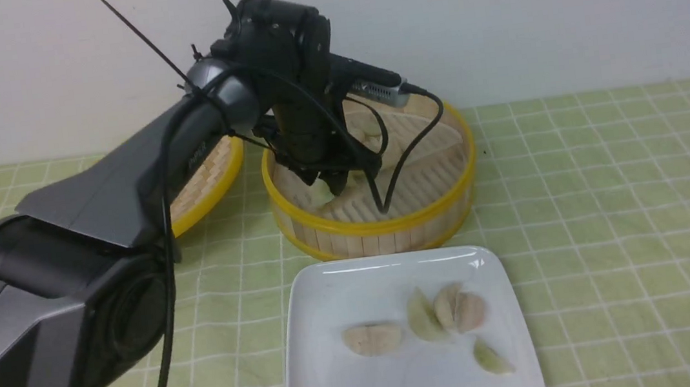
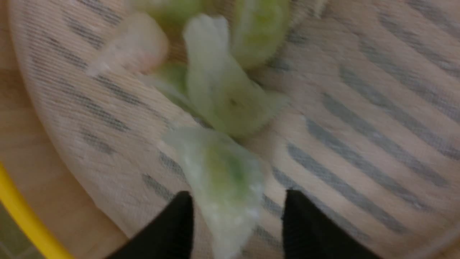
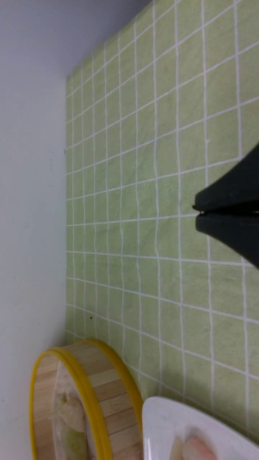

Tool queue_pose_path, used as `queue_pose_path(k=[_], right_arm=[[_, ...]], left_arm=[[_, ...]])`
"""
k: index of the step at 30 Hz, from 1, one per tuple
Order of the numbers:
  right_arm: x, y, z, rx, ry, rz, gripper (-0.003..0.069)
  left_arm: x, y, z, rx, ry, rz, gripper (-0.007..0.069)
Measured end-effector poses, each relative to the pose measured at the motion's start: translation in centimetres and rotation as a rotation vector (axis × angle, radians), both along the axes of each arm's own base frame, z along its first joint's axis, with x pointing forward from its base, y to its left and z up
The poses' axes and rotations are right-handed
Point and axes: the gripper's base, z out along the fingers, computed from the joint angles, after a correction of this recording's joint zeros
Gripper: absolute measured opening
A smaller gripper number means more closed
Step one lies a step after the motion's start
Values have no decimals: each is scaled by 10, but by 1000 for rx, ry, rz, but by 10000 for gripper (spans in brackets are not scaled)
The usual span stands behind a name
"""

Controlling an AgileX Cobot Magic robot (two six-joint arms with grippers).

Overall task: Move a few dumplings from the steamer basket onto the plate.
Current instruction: Use the left arm to grab a dumpling from the steamer

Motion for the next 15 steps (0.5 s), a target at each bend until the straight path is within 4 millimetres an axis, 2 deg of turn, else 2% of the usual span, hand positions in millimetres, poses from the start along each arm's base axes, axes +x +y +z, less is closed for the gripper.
queue_pose_path(k=[4,6,8,10,14,15], right_arm=[[0,0,0,0,0,0,-15],[0,0,0,0,0,0,-15],[0,0,0,0,0,0,-15],[0,0,0,0,0,0,-15],[0,0,0,0,0,0,-15],[0,0,0,0,0,0,-15]], left_arm=[[8,1,-11,23,-43,29,502],[11,1,-19,20,-51,53,528],[13,0,-29,18,-46,67,523],[13,-1,-33,13,-40,74,471],[13,-1,-31,16,-27,82,223],[12,-1,-29,17,-23,84,222]])
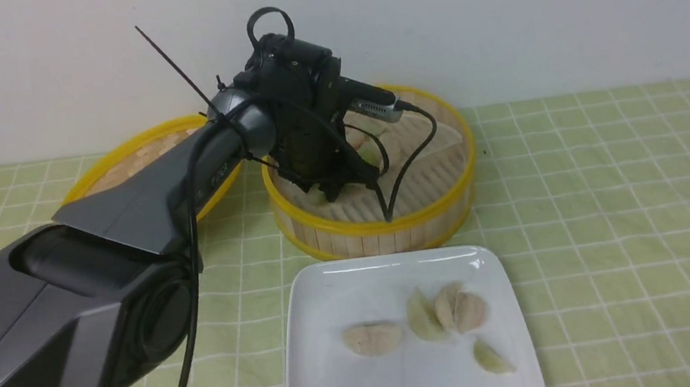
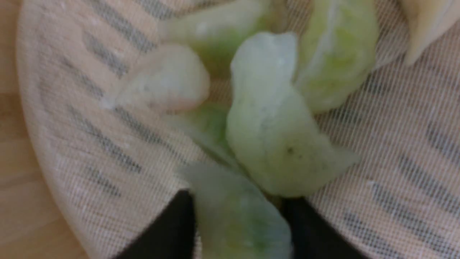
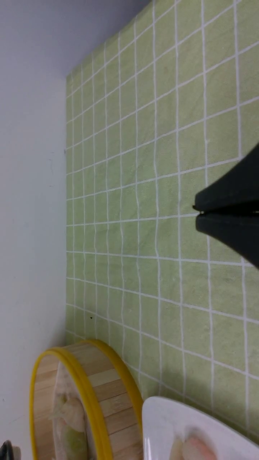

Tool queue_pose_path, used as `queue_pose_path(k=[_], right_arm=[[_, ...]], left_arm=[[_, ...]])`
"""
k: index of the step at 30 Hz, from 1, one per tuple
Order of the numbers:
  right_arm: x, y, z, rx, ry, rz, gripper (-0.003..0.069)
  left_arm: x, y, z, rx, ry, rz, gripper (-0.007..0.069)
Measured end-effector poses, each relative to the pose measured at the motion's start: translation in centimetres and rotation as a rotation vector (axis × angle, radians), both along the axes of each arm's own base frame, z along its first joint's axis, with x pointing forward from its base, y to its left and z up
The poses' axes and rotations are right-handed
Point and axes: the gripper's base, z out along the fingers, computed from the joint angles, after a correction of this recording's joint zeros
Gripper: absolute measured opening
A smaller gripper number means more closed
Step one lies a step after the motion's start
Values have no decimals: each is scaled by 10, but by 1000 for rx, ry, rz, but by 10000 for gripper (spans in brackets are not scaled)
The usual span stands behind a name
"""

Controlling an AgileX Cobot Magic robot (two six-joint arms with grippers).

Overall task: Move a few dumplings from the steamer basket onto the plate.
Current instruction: Use the left arm to grab a dumpling from the steamer, then use the left arm to put the dumpling into the plate

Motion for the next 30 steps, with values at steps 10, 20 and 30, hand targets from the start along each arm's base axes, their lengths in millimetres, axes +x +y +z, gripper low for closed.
queue_pose_path(k=[10,20,30], right_arm=[[0,0,0,-1,0,0,-15],[0,0,0,-1,0,0,-15],[0,0,0,-1,0,0,-15]], left_arm=[[-7,-2,86,-103,-102,-15,235],[-88,8,176,-300,-31,-138,235],[-132,19,72,-173,320,-138,235]])
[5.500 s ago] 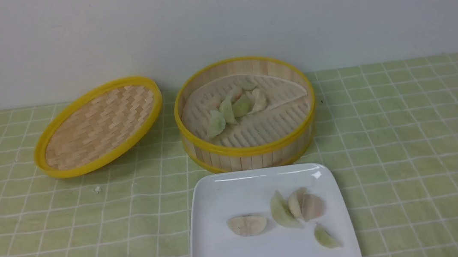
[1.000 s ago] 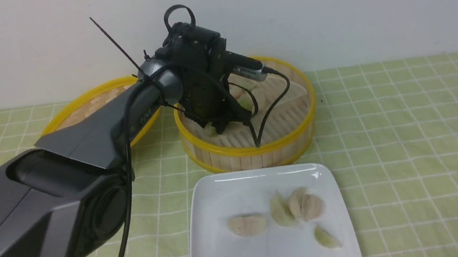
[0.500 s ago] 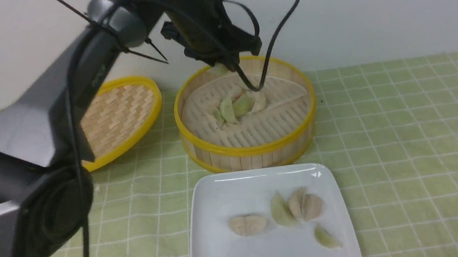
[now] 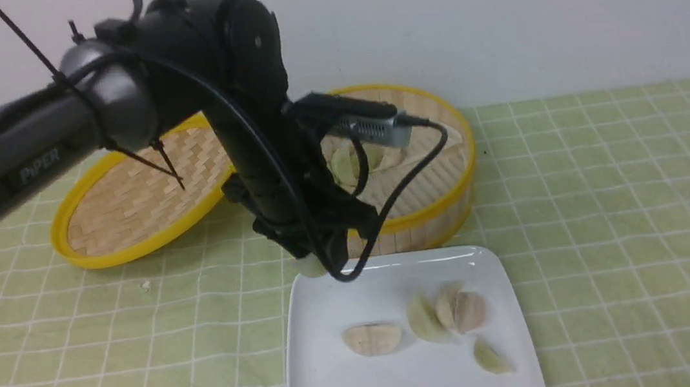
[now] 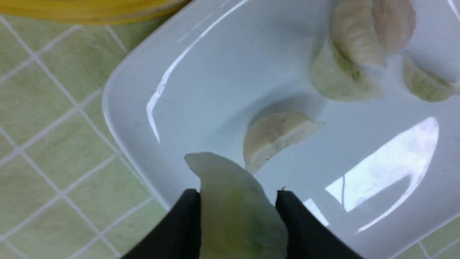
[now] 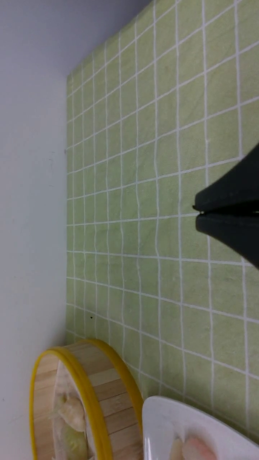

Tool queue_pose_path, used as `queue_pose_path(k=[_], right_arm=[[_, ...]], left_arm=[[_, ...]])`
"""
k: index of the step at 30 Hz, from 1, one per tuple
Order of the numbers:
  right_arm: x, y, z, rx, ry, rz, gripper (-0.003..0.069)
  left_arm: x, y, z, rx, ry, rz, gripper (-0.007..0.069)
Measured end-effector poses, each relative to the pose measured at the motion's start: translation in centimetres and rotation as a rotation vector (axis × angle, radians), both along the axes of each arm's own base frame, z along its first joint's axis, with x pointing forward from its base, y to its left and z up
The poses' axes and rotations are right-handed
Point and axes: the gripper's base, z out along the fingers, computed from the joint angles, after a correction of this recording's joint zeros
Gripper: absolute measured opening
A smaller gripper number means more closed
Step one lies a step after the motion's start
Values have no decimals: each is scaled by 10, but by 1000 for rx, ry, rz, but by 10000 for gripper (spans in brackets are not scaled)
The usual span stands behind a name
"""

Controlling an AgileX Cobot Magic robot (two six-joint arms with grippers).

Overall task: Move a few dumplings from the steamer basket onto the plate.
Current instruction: Use the left arm to put the dumpling into the plate, then use the left arm to grab a dumpling from the steamer

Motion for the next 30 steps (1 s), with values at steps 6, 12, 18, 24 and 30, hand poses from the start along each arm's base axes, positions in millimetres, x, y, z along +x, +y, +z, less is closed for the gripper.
queue_pose_path(k=[6,12,18,24,30], right_arm=[[0,0,0,-1,0,0,-15],[0,0,0,-1,0,0,-15],[0,0,0,-2,0,0,-15],[0,0,0,-3,0,1,-15],[0,0,0,-3,0,1,-15]], left_arm=[[11,-7,-39,6,28,-48,235],[17,-10,-61,16,32,-72,302],[31,-17,-33,-29,-63,-63,526],[67,-19,23,-117,-339,108,534],[102,-18,21,-190,-484,212,497]])
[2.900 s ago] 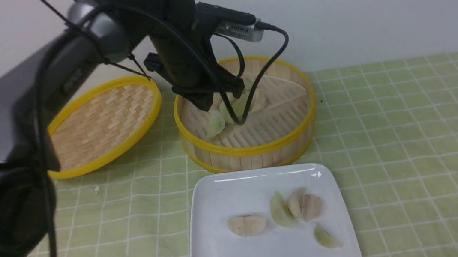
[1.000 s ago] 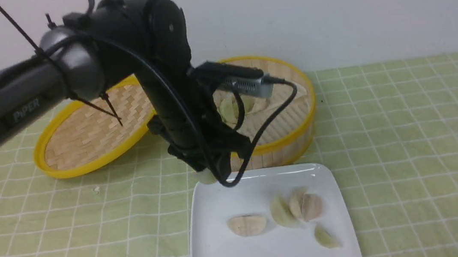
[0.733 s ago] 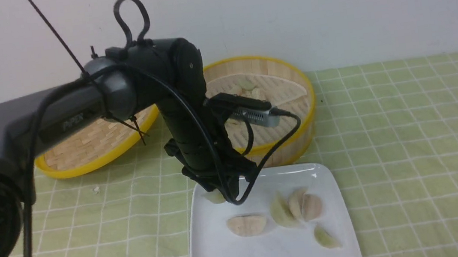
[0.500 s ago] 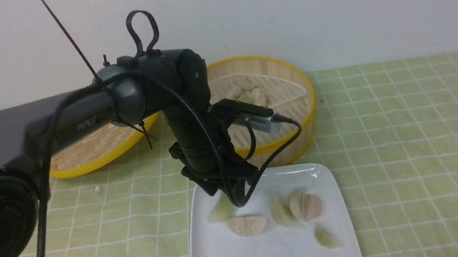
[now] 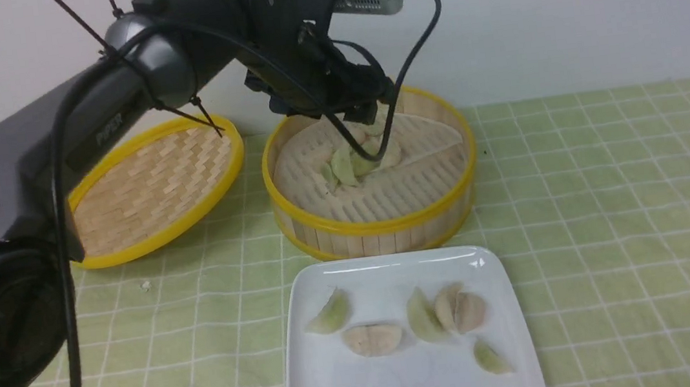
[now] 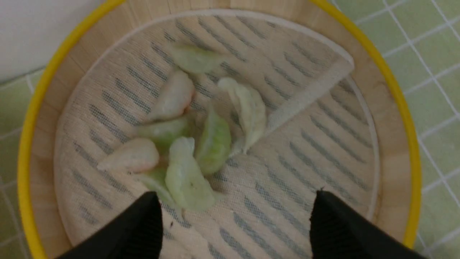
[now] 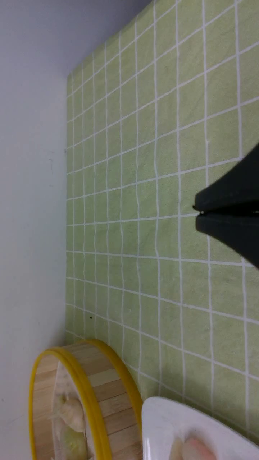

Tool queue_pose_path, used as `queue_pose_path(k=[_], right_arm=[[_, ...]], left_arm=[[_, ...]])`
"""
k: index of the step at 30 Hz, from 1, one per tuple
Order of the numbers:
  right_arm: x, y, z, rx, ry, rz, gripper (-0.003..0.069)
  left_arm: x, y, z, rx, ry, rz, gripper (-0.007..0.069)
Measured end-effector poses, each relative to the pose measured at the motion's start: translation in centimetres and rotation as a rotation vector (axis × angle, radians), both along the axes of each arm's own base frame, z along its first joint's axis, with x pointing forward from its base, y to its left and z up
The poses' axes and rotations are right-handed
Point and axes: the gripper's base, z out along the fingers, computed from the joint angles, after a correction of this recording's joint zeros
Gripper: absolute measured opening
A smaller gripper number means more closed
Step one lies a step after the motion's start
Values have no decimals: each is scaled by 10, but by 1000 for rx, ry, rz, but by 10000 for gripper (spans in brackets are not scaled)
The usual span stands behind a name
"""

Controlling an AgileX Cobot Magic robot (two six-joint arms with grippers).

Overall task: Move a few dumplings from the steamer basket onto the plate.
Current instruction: Use the left arm to grab a dumpling from the steamer

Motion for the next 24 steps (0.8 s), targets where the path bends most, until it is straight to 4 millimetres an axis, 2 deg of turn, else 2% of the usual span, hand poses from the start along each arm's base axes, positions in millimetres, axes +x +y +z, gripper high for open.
queue_pose_path(k=[3,6,12,15,18,22,24], right_arm=[[0,0,0,0,0,0,-15],[0,0,0,0,0,0,-15],[0,0,0,0,0,0,-15],[0,0,0,0,0,0,-15],[0,0,0,0,0,0,-15],[0,0,0,0,0,0,-15],[0,0,0,0,0,0,-15]], left_arm=[[10,-2,-21,21,-6,6,497],[23,-2,-58,73,-5,16,497],[33,-2,-83,74,-33,31,497],[36,-3,-86,65,-48,34,482],[37,-4,-92,61,-53,35,407],[39,-5,-101,63,-45,35,211],[39,-5,-100,63,-44,35,197]])
